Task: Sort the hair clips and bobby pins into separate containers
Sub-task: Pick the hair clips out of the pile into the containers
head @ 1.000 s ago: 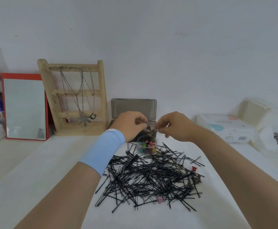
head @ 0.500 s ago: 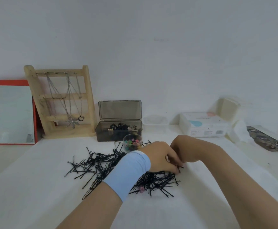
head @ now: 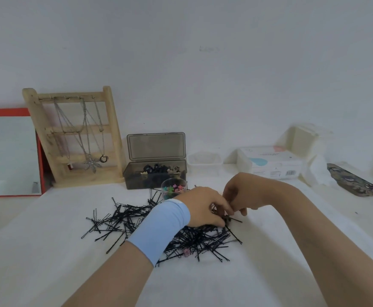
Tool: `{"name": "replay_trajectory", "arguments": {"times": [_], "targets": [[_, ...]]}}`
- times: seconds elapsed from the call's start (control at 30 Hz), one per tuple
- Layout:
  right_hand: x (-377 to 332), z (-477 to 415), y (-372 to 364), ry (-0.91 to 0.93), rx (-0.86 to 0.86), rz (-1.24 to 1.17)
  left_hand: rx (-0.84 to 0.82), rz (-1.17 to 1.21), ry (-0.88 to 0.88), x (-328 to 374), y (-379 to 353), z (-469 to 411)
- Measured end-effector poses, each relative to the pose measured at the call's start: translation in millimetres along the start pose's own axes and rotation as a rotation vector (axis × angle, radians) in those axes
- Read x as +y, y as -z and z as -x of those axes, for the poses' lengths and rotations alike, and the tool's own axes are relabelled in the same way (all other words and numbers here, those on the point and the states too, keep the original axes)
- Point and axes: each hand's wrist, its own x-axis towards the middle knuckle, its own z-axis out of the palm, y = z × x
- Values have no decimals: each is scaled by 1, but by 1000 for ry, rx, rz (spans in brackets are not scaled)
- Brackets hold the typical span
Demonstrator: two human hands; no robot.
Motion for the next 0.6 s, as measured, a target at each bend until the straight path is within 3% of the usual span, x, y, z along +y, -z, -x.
{"name": "replay_trajectory", "arguments": {"times": [0.3, 0.6], "targets": [[-5, -6, -5, 19, 45, -88, 107, 23, 78, -17, 3, 4], [-23, -14, -7, 144, 41, -140, 254, 591, 139, -37, 19, 21]]}}
